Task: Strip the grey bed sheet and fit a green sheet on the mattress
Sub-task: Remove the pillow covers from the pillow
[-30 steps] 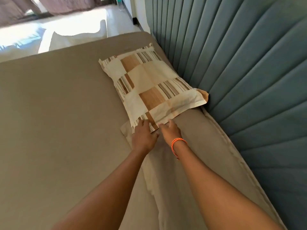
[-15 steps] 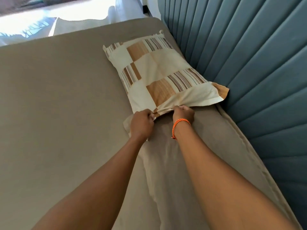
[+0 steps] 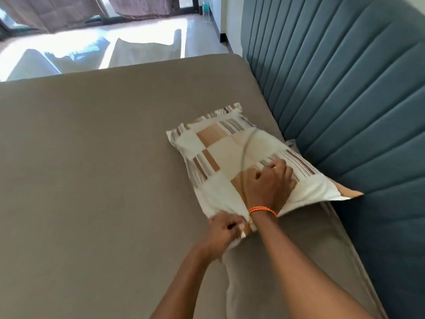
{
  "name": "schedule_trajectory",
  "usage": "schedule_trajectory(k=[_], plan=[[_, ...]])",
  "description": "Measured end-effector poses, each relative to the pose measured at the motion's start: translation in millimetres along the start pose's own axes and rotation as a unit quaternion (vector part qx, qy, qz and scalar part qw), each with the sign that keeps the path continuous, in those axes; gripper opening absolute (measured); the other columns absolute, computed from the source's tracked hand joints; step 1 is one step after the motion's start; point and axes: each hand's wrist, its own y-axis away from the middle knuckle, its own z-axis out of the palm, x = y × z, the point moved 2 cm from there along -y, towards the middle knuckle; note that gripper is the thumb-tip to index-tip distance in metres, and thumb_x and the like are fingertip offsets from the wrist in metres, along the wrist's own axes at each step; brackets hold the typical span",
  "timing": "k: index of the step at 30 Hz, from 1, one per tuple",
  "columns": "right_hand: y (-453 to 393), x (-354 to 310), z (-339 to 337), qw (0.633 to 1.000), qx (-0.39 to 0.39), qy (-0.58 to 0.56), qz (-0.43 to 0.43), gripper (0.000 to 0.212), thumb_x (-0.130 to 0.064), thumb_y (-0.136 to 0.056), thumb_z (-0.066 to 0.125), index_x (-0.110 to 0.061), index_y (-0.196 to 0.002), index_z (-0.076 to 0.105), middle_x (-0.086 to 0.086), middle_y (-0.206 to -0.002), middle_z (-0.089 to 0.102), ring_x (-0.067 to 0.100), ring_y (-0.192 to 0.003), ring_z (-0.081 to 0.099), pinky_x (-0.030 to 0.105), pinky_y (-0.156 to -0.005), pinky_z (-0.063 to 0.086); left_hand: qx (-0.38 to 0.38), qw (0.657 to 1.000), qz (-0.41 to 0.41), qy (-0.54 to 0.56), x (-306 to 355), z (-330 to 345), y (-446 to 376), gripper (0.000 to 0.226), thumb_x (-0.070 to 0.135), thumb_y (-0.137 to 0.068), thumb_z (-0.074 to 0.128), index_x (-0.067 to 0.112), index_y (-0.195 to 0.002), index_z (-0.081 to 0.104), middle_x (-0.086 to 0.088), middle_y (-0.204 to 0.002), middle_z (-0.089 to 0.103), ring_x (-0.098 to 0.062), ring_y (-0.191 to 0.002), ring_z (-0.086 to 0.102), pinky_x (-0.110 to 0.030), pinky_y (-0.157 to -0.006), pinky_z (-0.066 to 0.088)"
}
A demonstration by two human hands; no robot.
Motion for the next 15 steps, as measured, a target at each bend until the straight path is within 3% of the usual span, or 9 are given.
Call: schedule_trajectory(k=[2,3,6,9,11,13,15], plan=[[1.8,0.6,-0.4,0.998,-0.036,-0.008,-0.043,0.018,-0.024,-0.088,0.058,-0.013,-0.082,0.071,0.004,-0.112,0.061,0.024,-0.107,0.051,0.047,-0.091,0.044,-0.016,0.998,-0.049,0.036,-1.9,11.4,25.8,0.025,0.023,-0.090,0.059,0.025,-0.065,0.064,0.010,-0.065,0.054,-0.006,-0.065,0.051,-0.030,-0.068,0.038],[-0.8,3.0,4.3,0.997,-0.055,-0.006,-0.062,0.017,-0.025,-0.090,0.059,-0.015,-0.082,0.071,0.004,-0.112,0.060,0.024,-0.106,0.051,0.046,-0.089,0.046,0.010,0.994,-0.081,0.072,-5.4,13.9,32.1,0.028,0.022,-0.090,0.062,0.026,-0.063,0.065,0.010,-0.065,0.056,-0.007,-0.066,0.054,-0.028,-0.069,0.041],[-22.0,20.0,30.0,0.991,-0.112,-0.025,-0.066,0.011,-0.025,-0.093,0.066,-0.017,-0.099,0.069,0.006,-0.122,0.054,0.028,-0.111,0.051,0.045,-0.084,0.051,0.207,0.955,-0.175,0.125,-25.2,8.0,29.2,0.036,0.028,-0.102,0.066,0.021,-0.066,0.065,0.003,-0.077,0.069,-0.014,-0.073,0.066,-0.033,-0.073,0.053],[-50.3,47.9,62.4,0.981,-0.187,-0.050,0.003,0.050,-0.034,-0.093,0.072,-0.016,-0.135,0.051,0.014,-0.139,0.040,0.038,-0.121,0.050,0.048,-0.091,0.050,0.377,0.899,-0.214,0.065,-51.3,-6.7,-0.7,0.025,0.038,-0.103,0.062,0.019,-0.089,0.069,0.000,-0.096,0.065,-0.020,-0.089,0.064,-0.038,-0.079,0.053],[-66.5,68.4,81.8,0.964,-0.259,-0.043,0.050,0.096,-0.039,-0.087,0.079,-0.018,-0.160,0.019,0.020,-0.151,0.028,0.042,-0.129,0.046,0.049,-0.101,0.045,0.377,0.892,-0.239,0.071,-64.5,-11.6,-27.0,0.029,0.046,-0.100,0.063,0.020,-0.114,0.064,0.003,-0.120,0.057,-0.023,-0.115,0.057,-0.046,-0.102,0.050],[-81.0,78.8,96.8,0.943,-0.317,-0.048,0.090,0.130,-0.048,-0.081,0.083,-0.024,-0.162,-0.016,0.026,-0.161,0.016,0.045,-0.141,0.036,0.054,-0.113,0.037,0.329,0.897,-0.269,0.123,-73.9,-8.8,-49.1,0.060,0.061,-0.095,0.063,0.024,-0.140,0.048,0.000,-0.143,0.049,-0.026,-0.131,0.049,-0.054,-0.114,0.043],[-97.7,83.0,106.1,0.941,-0.321,-0.032,0.098,0.124,-0.058,-0.087,0.073,-0.025,-0.161,-0.022,0.029,-0.164,0.020,0.048,-0.145,0.033,0.059,-0.117,0.032,0.308,0.879,-0.290,0.222,-81.6,0.8,-62.3,0.088,0.072,-0.085,0.066,0.031,-0.152,0.028,0.000,-0.150,0.046,-0.029,-0.135,0.049,-0.057,-0.116,0.042]])
